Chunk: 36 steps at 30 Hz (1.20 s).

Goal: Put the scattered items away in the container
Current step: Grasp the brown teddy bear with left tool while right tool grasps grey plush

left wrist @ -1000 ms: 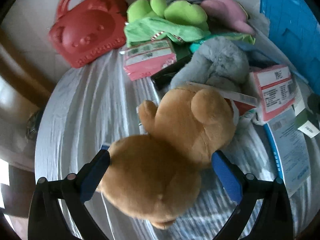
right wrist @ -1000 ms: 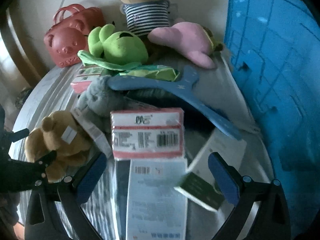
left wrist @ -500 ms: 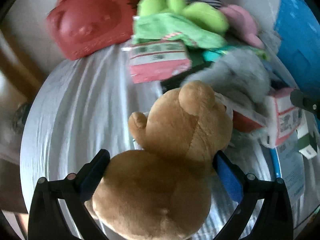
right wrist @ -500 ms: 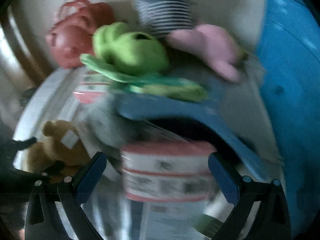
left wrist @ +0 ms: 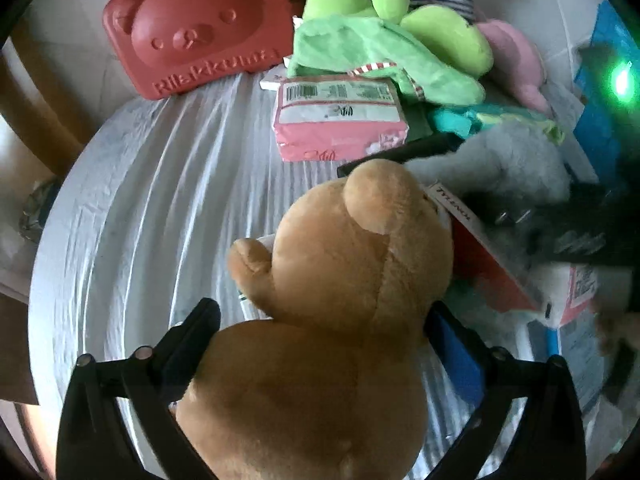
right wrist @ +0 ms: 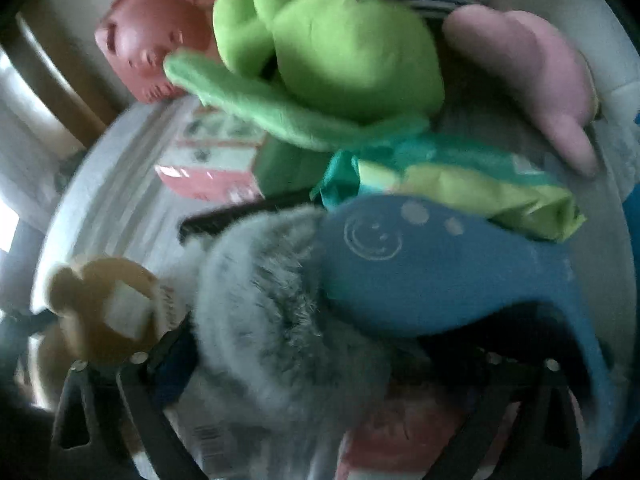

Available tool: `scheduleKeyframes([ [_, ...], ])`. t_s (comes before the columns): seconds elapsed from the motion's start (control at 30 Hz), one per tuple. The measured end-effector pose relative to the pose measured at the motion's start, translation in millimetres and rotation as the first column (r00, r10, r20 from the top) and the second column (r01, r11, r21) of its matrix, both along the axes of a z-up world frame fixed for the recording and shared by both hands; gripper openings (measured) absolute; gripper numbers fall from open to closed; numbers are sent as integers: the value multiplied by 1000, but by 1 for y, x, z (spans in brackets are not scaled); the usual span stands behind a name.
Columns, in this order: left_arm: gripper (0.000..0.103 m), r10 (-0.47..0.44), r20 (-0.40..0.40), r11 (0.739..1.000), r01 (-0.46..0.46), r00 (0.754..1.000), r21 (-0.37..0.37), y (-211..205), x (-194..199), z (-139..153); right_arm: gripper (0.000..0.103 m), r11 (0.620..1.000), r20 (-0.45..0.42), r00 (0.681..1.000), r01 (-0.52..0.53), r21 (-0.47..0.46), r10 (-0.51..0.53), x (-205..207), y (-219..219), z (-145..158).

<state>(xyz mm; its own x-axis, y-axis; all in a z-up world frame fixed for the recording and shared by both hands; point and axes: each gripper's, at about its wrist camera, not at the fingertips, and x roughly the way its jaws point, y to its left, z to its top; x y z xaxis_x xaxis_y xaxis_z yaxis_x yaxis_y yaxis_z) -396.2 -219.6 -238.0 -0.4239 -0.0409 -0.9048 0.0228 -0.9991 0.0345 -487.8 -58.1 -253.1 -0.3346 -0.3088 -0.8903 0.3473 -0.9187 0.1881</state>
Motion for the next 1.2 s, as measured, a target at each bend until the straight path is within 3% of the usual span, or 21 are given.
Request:
scheduleKeyframes([
  [0.07, 82, 8, -15, 1000, -7, 1000, 21, -3, 3, 5, 58, 999, -11, 999, -31, -35, 30, 4, -3, 7],
  [0.13, 64, 9, -34, 1000, -8, 999, 29, -2, 9, 14, 51, 998, -49, 997, -57, -22, 56, 12, -8, 20],
  [0.17, 60, 9, -44, 999, -8, 999, 32, -2, 12, 19, 45, 997, -61, 996, -67, -35, 65, 16, -9, 27],
  [0.3, 25, 12, -85, 997, -5, 996, 75, -3, 25, 41, 43, 994, -123, 988, -100, -52, 93, 36, -9, 60],
  [0.47, 26, 19, -84, 998, -14, 996, 65, -4, 34, 50, 43, 994, -122, 989, -88, -57, 80, 56, -1, 71],
  [0.57, 51, 17, -79, 997, -10, 997, 82, -3, 34, 52, 43, 997, -119, 991, -60, -55, 53, 62, 13, 66],
  [0.63, 85, 13, -85, 997, -6, 996, 82, -1, 33, 54, 43, 997, -117, 992, -49, -61, 42, 62, 18, 66],
  [0.7, 94, 11, -96, 999, -7, 995, 46, 5, 27, 54, 43, 997, -115, 993, -47, -69, 39, 58, 24, 67],
  [0.8, 94, 6, -36, 1000, -6, 999, -15, 10, 11, 35, 43, 996, -108, 993, -47, -73, 39, 49, 23, 63],
  [0.93, 94, 11, 23, 1000, -12, 1000, 29, 8, 0, 7, 44, 996, -88, 995, -50, -70, 44, 39, 21, 50],
  [1.03, 94, -2, 27, 1000, 2, 1000, -1, 14, -5, -6, 44, 996, -70, 997, -47, -70, 42, 31, 20, 37],
  [1.2, 78, 14, -13, 999, -14, 1000, 38, 7, -2, 1, 43, 996, -90, 994, -62, -71, 55, 31, 16, 37],
])
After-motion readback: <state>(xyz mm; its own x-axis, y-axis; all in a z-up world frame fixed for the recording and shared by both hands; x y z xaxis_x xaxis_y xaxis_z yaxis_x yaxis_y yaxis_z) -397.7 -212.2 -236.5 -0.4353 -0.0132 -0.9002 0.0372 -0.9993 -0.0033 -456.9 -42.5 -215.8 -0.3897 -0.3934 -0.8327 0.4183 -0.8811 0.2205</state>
